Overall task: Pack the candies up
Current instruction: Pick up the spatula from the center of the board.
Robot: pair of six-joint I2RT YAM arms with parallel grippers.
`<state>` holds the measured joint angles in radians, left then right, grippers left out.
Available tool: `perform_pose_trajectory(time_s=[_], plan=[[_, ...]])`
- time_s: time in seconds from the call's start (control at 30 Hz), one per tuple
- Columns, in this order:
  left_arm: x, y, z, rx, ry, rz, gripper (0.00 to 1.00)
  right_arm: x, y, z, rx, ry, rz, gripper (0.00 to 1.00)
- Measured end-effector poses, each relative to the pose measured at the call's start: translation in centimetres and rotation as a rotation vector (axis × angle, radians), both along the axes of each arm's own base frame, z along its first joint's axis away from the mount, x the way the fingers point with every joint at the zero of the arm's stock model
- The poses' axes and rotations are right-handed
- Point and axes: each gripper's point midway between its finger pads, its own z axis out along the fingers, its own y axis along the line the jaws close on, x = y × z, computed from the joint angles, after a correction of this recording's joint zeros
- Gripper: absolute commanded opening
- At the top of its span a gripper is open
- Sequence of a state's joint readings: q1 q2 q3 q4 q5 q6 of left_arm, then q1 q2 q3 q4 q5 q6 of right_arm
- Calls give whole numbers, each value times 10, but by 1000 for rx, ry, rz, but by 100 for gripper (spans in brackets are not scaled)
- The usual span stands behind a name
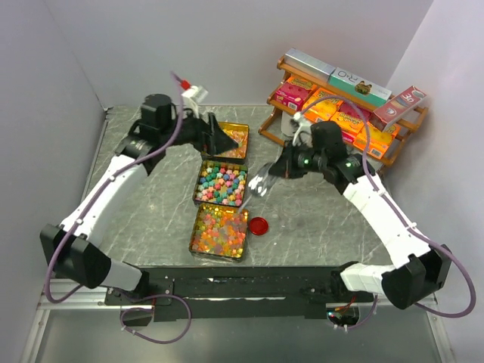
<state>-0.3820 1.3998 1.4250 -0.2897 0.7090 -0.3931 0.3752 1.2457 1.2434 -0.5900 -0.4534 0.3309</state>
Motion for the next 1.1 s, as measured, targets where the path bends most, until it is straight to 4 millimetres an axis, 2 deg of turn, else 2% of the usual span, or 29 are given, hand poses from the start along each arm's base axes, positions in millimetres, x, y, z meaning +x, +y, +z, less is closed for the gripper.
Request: perform_pose_trajectory(time_s=[0.13,0.33,0.43,0.47,0.53,0.6,0.73,0.83,0.87,0.93,0.97,1.0,1.03,1.1], plan=[[-21,-29,-19,63,17,-132,92,-39,19,-3,-25,16,153,0],[-67,-63,-54,151,61,-337,87,-66,26,-8,-65,22,258,0],[-88,-70,-62,163,75,-418,74,-71,26,-10,-78,30,280,0],[-95,-73,-63,166,73,-443,66,-72,26,-10,-79,31,284,0],[-103,-76,-65,172,74,-475,61,-73,26,-11,-81,30,290,0],[-109,-79,-70,184,78,-503,56,-74,26,-9,-80,31,295,0],[-116,-84,-94,232,136,-548,49,-76,28,1,-68,12,314,0],[-122,-89,-108,260,190,-581,28,-75,26,1,-84,3,311,0],[-125,-90,-109,265,197,-591,14,-74,25,-1,-93,8,306,0],[-125,-92,-113,288,191,-590,1,-74,23,-6,-108,37,288,0],[-124,-93,-115,305,179,-579,1,-72,21,-9,-113,60,261,1],[-121,-93,-118,323,171,-561,1,-71,21,-11,-116,74,243,6],[-117,-94,-120,338,164,-542,1,-69,19,-13,-120,87,219,15],[-109,-96,-124,358,159,-503,1,-65,17,-17,-130,105,173,23]])
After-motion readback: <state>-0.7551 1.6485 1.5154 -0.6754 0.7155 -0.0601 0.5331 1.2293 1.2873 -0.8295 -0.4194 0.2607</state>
